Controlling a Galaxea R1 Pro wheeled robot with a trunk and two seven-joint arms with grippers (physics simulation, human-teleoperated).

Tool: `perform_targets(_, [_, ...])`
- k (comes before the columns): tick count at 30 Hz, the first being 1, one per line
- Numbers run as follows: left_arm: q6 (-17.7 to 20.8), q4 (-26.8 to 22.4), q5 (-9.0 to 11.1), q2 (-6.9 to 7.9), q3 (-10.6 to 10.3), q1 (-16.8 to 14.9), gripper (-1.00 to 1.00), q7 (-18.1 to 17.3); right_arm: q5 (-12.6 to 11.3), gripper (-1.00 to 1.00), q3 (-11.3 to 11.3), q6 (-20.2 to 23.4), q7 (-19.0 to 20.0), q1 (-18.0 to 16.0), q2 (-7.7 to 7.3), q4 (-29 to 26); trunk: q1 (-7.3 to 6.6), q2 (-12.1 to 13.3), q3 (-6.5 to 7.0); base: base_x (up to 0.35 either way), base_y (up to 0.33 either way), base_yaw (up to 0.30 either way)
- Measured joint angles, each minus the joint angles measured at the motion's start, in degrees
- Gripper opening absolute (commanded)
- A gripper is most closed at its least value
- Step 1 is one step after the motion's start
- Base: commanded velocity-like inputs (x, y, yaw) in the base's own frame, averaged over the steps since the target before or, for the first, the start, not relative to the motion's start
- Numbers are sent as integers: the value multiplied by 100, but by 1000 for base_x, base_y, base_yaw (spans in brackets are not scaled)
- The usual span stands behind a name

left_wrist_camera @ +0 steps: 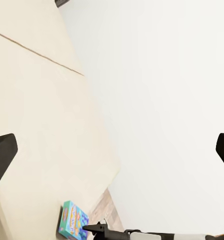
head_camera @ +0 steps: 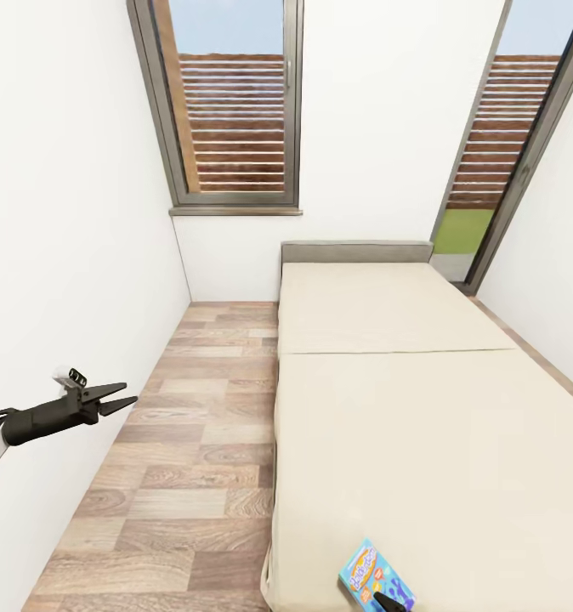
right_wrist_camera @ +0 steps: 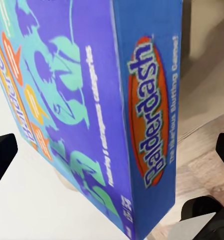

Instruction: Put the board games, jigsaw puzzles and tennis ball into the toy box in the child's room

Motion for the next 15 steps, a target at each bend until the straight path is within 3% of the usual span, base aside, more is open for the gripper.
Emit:
perform_targets(4, [-12, 0, 0, -1, 0, 0, 100, 0, -1, 100, 0, 0, -1, 0, 0, 0, 0, 0, 0, 8, 0, 0])
perform_targets(5, [-13, 0, 0, -1, 0, 0, 100, 0, -1, -100, 0, 0, -1, 0, 0, 0, 0, 0, 0, 3, 0, 0])
perform_targets(15, [-13, 0, 1, 2, 5, 0, 100, 0, -7, -100, -3, 1, 2, 0, 0, -1, 0, 0, 0, 0, 0, 0])
